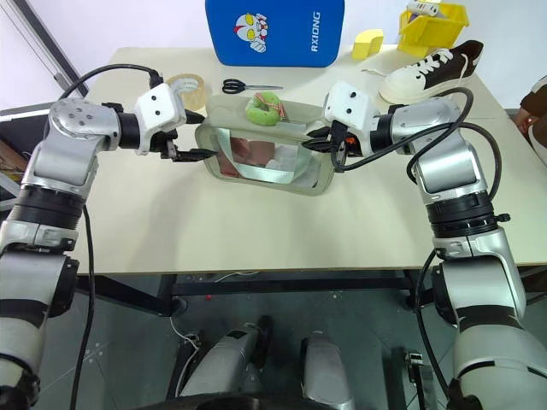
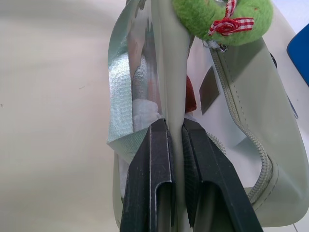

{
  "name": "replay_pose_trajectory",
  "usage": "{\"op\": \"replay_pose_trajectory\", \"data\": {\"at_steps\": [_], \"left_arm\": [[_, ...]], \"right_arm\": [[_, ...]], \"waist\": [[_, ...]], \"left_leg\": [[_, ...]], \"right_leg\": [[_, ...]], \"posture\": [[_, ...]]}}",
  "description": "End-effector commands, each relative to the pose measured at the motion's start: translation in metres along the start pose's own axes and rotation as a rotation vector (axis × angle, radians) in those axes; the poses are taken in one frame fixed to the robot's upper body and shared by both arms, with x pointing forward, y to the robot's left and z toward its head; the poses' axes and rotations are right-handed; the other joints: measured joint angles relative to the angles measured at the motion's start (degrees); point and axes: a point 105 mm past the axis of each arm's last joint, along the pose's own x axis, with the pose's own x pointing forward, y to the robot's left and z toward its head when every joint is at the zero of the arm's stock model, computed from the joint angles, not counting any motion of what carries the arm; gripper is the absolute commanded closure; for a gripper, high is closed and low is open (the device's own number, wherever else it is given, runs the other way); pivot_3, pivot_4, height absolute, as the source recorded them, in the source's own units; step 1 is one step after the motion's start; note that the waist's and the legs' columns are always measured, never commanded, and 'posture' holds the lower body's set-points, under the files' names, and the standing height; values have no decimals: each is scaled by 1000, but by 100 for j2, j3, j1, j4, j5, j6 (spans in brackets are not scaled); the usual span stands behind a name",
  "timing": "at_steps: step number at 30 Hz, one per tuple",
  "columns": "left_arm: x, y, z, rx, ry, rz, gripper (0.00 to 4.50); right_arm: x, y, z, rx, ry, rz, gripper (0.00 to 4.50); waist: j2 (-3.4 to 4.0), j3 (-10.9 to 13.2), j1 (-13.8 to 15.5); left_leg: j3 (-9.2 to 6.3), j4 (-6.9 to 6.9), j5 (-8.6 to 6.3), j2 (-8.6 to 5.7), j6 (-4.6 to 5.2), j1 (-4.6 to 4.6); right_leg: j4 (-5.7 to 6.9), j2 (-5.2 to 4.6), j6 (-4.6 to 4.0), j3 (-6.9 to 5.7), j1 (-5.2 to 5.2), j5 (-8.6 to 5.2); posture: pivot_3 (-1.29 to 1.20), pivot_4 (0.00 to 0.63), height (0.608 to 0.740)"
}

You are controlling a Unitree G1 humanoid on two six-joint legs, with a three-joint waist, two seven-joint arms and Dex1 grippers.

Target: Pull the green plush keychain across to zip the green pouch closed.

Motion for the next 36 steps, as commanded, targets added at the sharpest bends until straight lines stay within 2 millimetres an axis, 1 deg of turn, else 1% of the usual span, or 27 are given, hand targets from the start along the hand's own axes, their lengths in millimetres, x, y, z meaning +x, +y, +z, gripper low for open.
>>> {"op": "replay_pose_trajectory", "data": {"at_steps": [1,4,7,11,13,16,18,20,22,24,25,27,32,34,36], "left_arm": [[-4,8,15,28,-57,34,2981],[-5,7,21,20,-83,23,4463],[-5,3,25,13,-105,9,4463],[-4,-2,21,-1,-91,-8,4463],[-4,-3,21,0,-91,-9,4463],[-3,-4,21,3,-87,-9,4500],[-3,-5,20,9,-82,-9,4500],[-3,-6,20,10,-80,-10,4500],[-4,-6,21,11,-82,-10,4500],[-4,-6,22,13,-84,-9,4500],[-5,-7,22,14,-85,-9,4500],[-5,-7,23,14,-84,-9,4500],[-4,-9,23,15,-82,-13,4500],[-4,-9,24,16,-81,-14,4500],[-3,-9,25,16,-80,-13,4500]], "right_arm": [[-4,-7,15,-46,-29,-16,4500],[-5,-8,15,-50,-28,-22,4500],[-5,-10,15,-53,-26,-31,4500],[-7,-14,17,-61,-23,-41,4500],[-11,-20,20,-57,-23,-50,4500],[-16,-25,23,-63,-15,-43,3309],[-21,-32,27,-88,-8,-49,2339],[-23,-35,30,-93,-12,-52,1272],[-24,-39,45,-92,-52,-45,262],[-20,-40,63,-78,-114,-40,262],[-15,-37,69,-65,-144,-26,262],[-1,-30,76,-35,-187,-5,262],[24,-16,78,31,-232,31,262],[30,-12,76,46,-235,48,262],[32,-11,71,52,-220,51,262]], "waist": [[0,0,0],[0,0,-1],[0,0,-1],[0,0,-2],[0,0,-2],[0,0,-3],[0,0,-5],[0,0,0],[0,0,-3],[0,0,-13],[0,0,-14],[0,0,-15],[0,0,6],[0,0,4],[0,0,3]], "left_leg": [[0,0,0,0,1,0],[0,0,-1,0,1,0],[1,1,-1,0,1,0],[0,0,0,0,1,0],[1,1,0,0,1,0],[1,-1,0,0,0,0],[1,-1,0,0,0,0],[1,1,0,0,0,0],[1,0,-1,0,0,0],[1,-2,-1,0,-1,0],[1,-3,-1,0,0,0],[1,-3,-1,0,0,0],[0,-2,0,0,-1,-3],[0,-1,0,-1,-1,-3],[0,-1,0,-1,-2,-2]], "right_leg": [[0,0,0,0,0,0],[0,0,0,0,0,0],[0,0,0,0,0,0],[0,0,0,0,-1,0],[0,0,0,0,0,0],[0,0,0,0,-1,0],[0,0,0,0,-2,0],[0,0,0,0,0,0],[0,0,0,0,-1,0],[0,0,0,0,-2,0],[0,0,0,1,-2,0],[1,0,0,1,-3,0],[2,1,0,1,-6,0],[2,2,0,1,-5,0],[2,3,0,1,-5,0]], "posture": [[0,150,740],[0,150,740],[0,150,740],[0,150,740],[0,150,740],[0,150,740],[0,150,740],[0,150,740],[0,150,740],[0,150,740],[0,150,740],[0,150,740],[0,150,740],[0,150,740],[0,150,740]]}}
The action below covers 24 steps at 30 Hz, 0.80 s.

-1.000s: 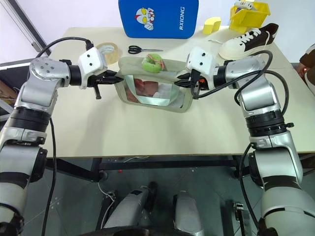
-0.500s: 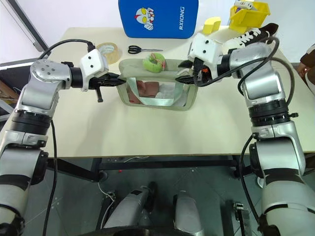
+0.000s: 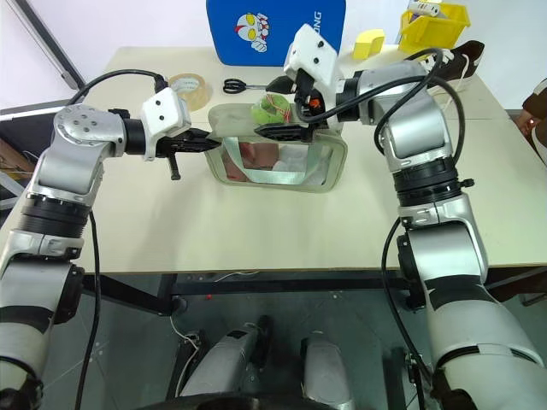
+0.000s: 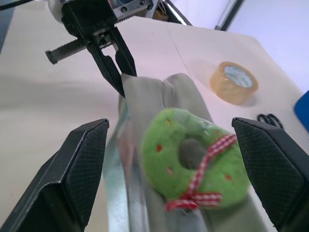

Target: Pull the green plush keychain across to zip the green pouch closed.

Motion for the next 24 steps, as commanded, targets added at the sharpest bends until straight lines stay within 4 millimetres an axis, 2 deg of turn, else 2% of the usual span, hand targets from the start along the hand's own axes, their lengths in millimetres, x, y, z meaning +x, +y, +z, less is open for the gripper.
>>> {"op": "replay_pose_trajectory", "data": {"at_steps": [1,3,8,9,12,16,20,24], "left_arm": [[-4,5,13,37,-33,18,4500],[-5,5,13,37,-32,20,4500],[-4,6,12,34,-31,25,4500],[-4,6,12,34,-32,26,4500],[-3,7,13,33,-34,29,4500],[-5,6,10,30,-31,36,4500],[-7,5,6,23,-21,38,4500],[-8,6,4,18,-12,46,4500]], "right_arm": [[-3,-3,10,-28,-18,-15,766],[-5,-4,8,-24,-14,-18,1535],[-9,-9,5,-23,1,-42,4185],[-10,-10,6,-22,0,-54,4404],[-19,-19,11,-21,-9,-107,4404],[-60,-49,16,-81,29,-337,4404],[-103,-76,-1,-243,200,-597,4404],[-148,-95,-27,-304,368,-824,4404]], "waist": [[0,0,-6],[0,0,-9],[0,0,-9],[0,0,-9],[0,0,-8],[0,0,15],[0,0,2],[0,0,-5]], "left_leg": [[0,-1,0,0,0,0],[1,-2,0,0,0,0],[1,-1,0,0,0,0],[1,-1,0,0,0,0],[1,-1,0,0,0,0],[0,0,0,0,-1,0],[1,-3,-5,0,-8,0],[4,-6,-6,0,-10,0]], "right_leg": [[0,0,0,0,-1,0],[0,0,0,1,-2,0],[0,0,0,1,-1,0],[0,0,0,0,-1,0],[0,0,0,1,-1,0],[0,-1,0,0,-1,0],[0,-2,0,1,-3,0],[0,-3,0,5,-5,0]], "posture": [[0,150,740],[0,150,740],[0,150,740],[0,150,740],[0,150,740],[0,150,740],[0,150,740],[0,150,740]]}}
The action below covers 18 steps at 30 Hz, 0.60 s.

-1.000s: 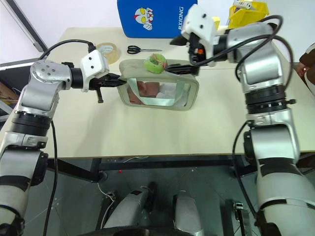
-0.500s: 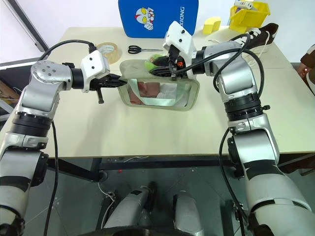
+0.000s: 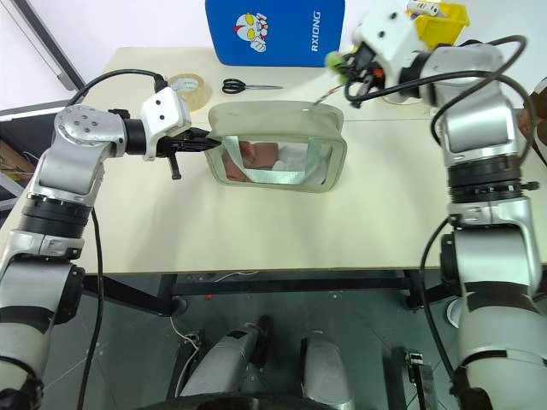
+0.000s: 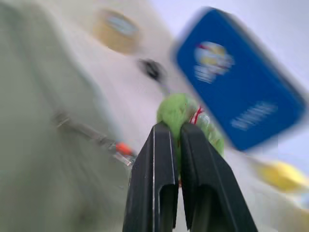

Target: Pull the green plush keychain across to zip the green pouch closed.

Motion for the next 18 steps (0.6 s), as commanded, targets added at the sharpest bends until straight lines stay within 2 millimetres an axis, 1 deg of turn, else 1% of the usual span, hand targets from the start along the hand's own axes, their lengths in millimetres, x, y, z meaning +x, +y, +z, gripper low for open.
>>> {"op": "replay_pose_trajectory", "data": {"at_steps": [1,3,4,5,7,9,10,11,12,13,16,18], "left_arm": [[-9,5,4,21,-12,29,4500],[-9,5,4,19,-11,29,4500],[-9,5,4,17,-11,29,4500],[-9,5,4,16,-11,29,4500],[-9,5,4,12,-11,29,4500],[-8,4,4,9,-10,26,4500],[-8,3,4,8,-9,24,4500],[-8,2,4,7,-9,22,4500],[-8,2,4,7,-8,21,4500],[-8,1,5,6,-9,20,4500],[-8,1,5,5,-7,20,4500],[-9,0,5,5,-5,20,4500]], "right_arm": [[-21,-35,-27,-85,115,-218,4404],[-26,-37,-48,-107,190,-263,4404],[-27,-34,-62,-108,231,-270,4404],[-27,-32,-71,-109,257,-273,4404],[-20,-6,-102,-76,320,-237,4404],[-9,26,-122,-29,343,-183,4404],[-3,39,-126,5,336,-158,4404],[5,56,-129,70,324,-133,4404],[13,74,-130,122,311,-93,4404],[19,88,-130,179,300,-70,4404],[31,118,-131,296,288,-14,4404],[35,132,-131,334,288,23,4404]], "waist": [[0,0,2],[1,1,-3],[1,1,-5],[1,1,-5],[0,0,-6],[0,0,-8],[0,0,-13],[1,-1,-30],[2,-2,-48],[3,-2,-65],[6,-4,-116],[6,-4,-133]], "left_leg": [[0,1,0,0,0,0],[1,0,3,0,4,0],[2,-1,5,0,6,0],[3,-2,6,0,8,0],[4,-2,8,0,9,-1],[4,0,9,0,9,0],[4,0,9,0,9,5],[4,-1,9,0,9,6],[4,-2,9,1,10,7],[4,-2,10,2,9,8],[3,-2,11,2,9,11],[-4,-1,11,2,9,21]], "right_leg": [[0,0,0,0,0,0],[1,0,0,1,0,0],[2,0,0,3,-3,0],[2,0,0,5,-3,0],[2,0,0,6,-5,0],[3,1,0,6,-1,0],[3,1,0,6,4,0],[3,1,0,6,8,0],[4,2,-1,6,9,0],[5,2,-1,9,25,-1],[5,2,-1,8,33,-1],[-4,10,-1,7,39,-1]], "posture": [[0,150,740],[0,150,740],[0,150,740],[0,150,740],[0,150,740],[0,150,740],[0,150,740],[0,150,740],[0,150,740],[0,150,740],[0,150,740],[0,150,740]]}}
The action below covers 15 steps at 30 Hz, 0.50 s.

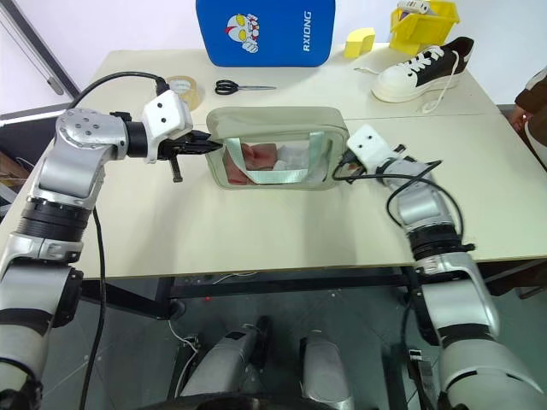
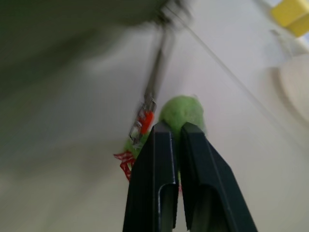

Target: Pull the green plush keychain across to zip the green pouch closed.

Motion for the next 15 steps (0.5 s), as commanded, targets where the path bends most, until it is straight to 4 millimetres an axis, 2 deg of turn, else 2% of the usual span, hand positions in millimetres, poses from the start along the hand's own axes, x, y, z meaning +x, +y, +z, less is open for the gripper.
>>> {"op": "replay_pose_trajectory", "data": {"at_steps": [1,4,9,11,13,14,15], "left_arm": [[-9,5,6,19,-11,29,4500],[-10,4,6,18,-8,32,4500],[-10,4,4,18,-5,36,4500],[-10,7,4,9,-14,58,4500],[-11,13,5,1,-26,87,3741],[-11,15,5,-4,-29,94,3461],[-13,17,5,-14,-35,93,2953]], "right_arm": [[6,22,-4,56,9,77,4404],[5,22,-3,68,5,103,4404],[-8,-9,25,97,-87,70,4404],[-18,-22,41,96,-132,80,3783],[-29,-33,53,55,-159,96,2992],[-34,-36,57,36,-164,101,2482],[-41,-41,63,9,-173,112,1916]], "waist": [[0,0,-6],[0,0,-21],[0,0,-15],[2,1,-11],[3,2,-2],[2,2,3],[2,2,2]], "left_leg": [[-1,-2,0,0,0,16],[0,-24,-9,0,4,71],[0,-24,-26,0,13,70],[0,-24,-27,0,12,68],[0,-24,-27,0,12,67],[0,-24,-28,0,12,65],[0,-23,-29,0,13,65]], "right_leg": [[-5,2,0,-1,3,0],[-14,-3,-1,0,52,-1],[-14,-3,-1,0,47,-1],[-14,-3,-1,0,45,-1],[-13,-4,-1,0,44,-1],[-13,-5,0,0,42,-1],[-13,-6,0,0,42,-1]], "posture": [[0,150,740],[0,150,740],[0,150,740],[0,150,740],[0,150,740],[0,150,740],[0,150,740]]}}
